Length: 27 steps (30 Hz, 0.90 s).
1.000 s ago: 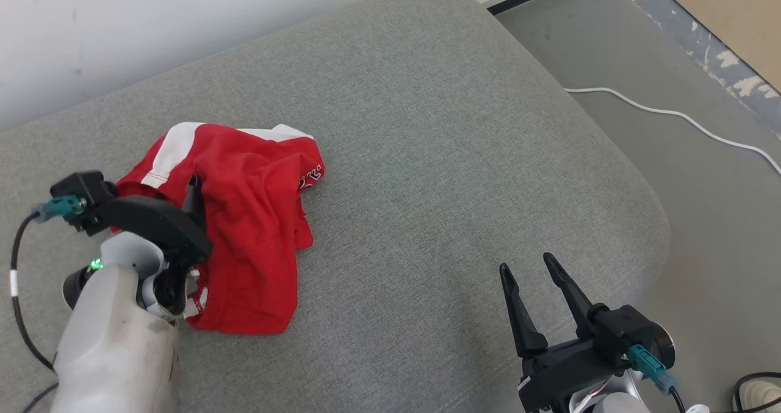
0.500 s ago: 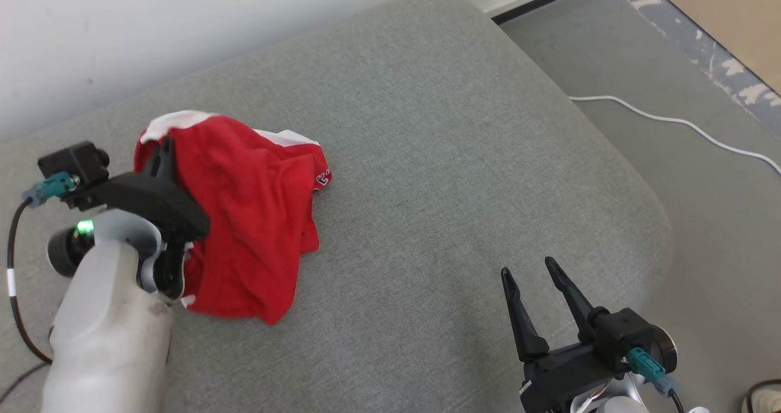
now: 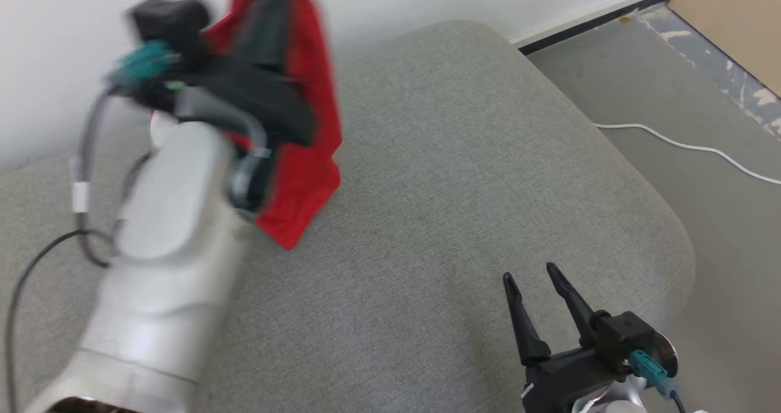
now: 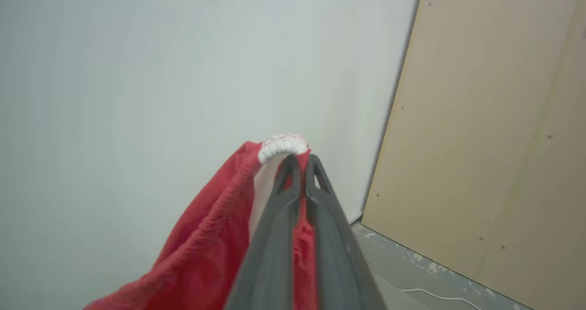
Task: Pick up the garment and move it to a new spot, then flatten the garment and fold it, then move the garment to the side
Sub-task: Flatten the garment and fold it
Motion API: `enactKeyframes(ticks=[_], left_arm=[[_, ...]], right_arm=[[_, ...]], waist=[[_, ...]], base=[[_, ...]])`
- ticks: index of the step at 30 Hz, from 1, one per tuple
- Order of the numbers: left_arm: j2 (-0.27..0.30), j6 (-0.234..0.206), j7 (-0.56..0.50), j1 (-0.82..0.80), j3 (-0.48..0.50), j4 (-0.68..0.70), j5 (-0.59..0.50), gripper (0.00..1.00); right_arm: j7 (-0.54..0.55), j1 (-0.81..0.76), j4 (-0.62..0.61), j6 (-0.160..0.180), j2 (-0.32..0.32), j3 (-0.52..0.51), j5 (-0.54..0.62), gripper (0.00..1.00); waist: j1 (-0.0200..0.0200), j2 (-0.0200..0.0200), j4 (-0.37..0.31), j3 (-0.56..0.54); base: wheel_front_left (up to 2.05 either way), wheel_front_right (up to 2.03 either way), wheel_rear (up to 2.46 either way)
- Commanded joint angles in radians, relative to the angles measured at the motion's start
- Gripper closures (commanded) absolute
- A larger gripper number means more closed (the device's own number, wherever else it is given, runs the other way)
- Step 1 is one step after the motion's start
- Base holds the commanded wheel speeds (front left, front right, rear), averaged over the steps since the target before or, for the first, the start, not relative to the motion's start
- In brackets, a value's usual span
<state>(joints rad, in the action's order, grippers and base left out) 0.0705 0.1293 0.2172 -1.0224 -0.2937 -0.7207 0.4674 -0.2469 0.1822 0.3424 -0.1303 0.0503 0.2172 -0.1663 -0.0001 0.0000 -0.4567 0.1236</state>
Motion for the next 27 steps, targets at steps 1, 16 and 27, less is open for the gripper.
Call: enactKeyframes(ticks=[1, 16, 27], left_arm=[[-0.014, 0.0, -0.003, -0.003, -0.081, 0.051, 0.051, 1.0], [0.226, -0.001, -0.11, 0.341, -0.678, 0.237, 0.245, 1.0], [0.357, -0.095, -0.074, 0.435, -0.665, 0.214, 0.215, 1.0]], right_arm=[[-0.005, -0.016, 0.0, -0.001, 0.0, -0.012, -0.003, 0.0], [-0.007, -0.028, -0.018, -0.001, 0.0, -0.044, -0.008, 0.0], [0.01, -0.045, -0.019, -0.001, 0.0, -0.031, -0.005, 0.0]], waist=[[0.0001, 0.0, 0.013, -0.002], [0.0001, 0.0, 0.265, 0.014], [0.0001, 0.0, 0.339, -0.014]], base=[[0.0, 0.0, 0.0], [0.0, 0.0, 0.0], [0.0, 0.0, 0.0]])
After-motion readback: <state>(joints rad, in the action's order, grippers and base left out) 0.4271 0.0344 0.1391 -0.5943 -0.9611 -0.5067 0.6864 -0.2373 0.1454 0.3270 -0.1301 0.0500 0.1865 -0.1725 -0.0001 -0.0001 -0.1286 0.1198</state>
